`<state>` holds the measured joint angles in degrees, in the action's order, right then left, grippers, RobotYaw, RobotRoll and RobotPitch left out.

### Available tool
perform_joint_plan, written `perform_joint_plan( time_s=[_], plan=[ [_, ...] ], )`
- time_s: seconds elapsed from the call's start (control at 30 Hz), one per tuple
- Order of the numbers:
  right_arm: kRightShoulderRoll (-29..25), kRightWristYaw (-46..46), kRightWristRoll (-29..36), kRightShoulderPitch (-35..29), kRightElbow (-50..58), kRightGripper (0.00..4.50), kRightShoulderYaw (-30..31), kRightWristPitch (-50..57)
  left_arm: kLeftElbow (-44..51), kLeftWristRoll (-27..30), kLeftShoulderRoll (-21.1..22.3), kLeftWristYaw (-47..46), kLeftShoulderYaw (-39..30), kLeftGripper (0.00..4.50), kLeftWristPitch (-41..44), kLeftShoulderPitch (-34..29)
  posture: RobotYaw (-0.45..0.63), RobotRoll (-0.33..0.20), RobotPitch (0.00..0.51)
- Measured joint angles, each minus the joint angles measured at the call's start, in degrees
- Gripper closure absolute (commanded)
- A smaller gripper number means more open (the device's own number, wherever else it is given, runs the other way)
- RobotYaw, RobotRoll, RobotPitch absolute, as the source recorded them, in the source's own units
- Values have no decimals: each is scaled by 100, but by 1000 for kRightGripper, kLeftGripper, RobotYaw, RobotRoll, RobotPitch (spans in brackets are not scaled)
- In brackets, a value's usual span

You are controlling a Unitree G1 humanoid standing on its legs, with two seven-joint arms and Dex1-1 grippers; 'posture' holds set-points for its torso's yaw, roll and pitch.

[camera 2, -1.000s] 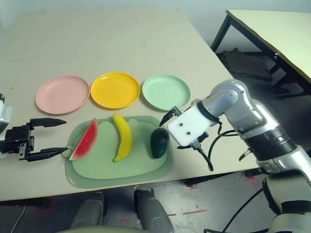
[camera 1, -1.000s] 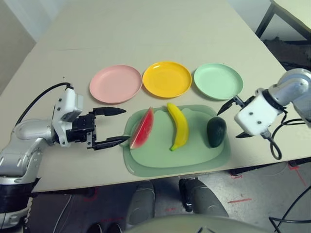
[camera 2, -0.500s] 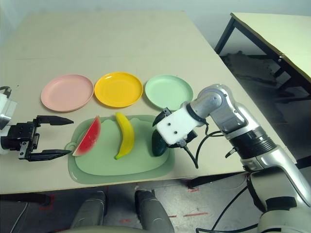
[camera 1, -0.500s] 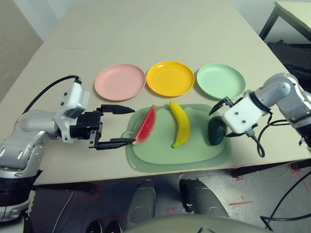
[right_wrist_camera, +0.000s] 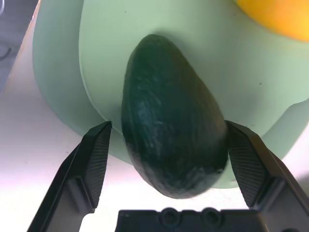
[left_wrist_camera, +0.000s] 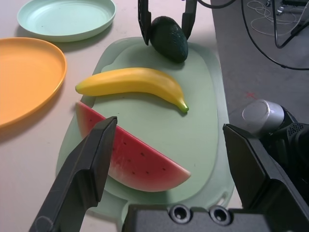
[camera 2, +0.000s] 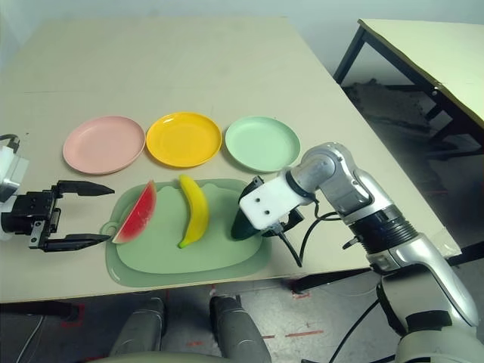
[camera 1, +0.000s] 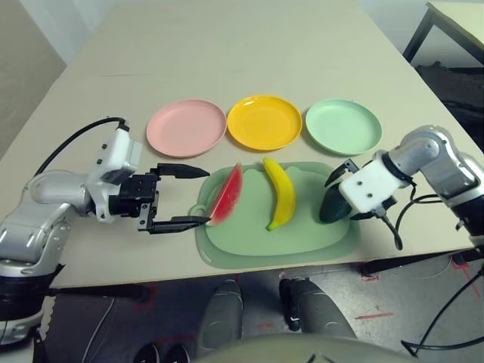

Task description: Place the fruits into color-matched plates.

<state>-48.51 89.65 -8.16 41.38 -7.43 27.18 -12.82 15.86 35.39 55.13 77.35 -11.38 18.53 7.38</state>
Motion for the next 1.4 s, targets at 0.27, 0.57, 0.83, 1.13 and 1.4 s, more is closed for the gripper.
perform_joint_plan(
  time_s=[0.27,0.57,0.83,1.13,1.4],
  plan=[
    [17,56,-13,0,100,1314,0,407,-6,-13,1,-19,0,0,-11,6,47,0,139],
    [1,233,303,312,285,1314,-14,1154,-147,2,-170,-44,40,0,-33,282,25,0,136],
    [304,-356,-45,1969,-1695,1314,-225,1241,-335,-66,-533,-765,179,0,226,825,25,0,128],
    [712,-1673,-1312,2799,-4894,1314,2,607,-391,-281,-621,-1040,301,0,270,832,48,0,124],
    [1313,-2742,-1675,2882,-6006,1314,6,399,-389,-486,-556,-1062,312,0,203,543,56,0,131]
  ],
)
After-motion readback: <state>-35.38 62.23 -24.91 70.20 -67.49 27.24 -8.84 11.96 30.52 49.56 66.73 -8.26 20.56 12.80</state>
